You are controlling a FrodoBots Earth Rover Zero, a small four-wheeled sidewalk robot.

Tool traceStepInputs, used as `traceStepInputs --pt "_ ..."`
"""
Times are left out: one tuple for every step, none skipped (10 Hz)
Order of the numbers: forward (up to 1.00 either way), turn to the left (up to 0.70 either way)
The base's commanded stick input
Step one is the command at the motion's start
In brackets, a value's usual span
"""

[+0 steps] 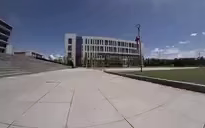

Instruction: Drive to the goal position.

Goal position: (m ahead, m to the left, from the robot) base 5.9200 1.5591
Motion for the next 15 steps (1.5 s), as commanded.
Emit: traceStepInputs --pt "0.33 0.0" --pt "0.32 0.0" --pt "0.32 0.0" --pt "0.32 0.0" --pt "0.32 0.0" --pt "0.31 0.0" --pt "0.31 0.0" --pt "0.31 0.0" --pt "0.31 0.0" --pt "0.31 0.0" --pt "0.32 0.0" --pt "0.32 0.0" --pt "0.31 0.0" --pt "0.31 0.0" --pt "0.32 0.0"
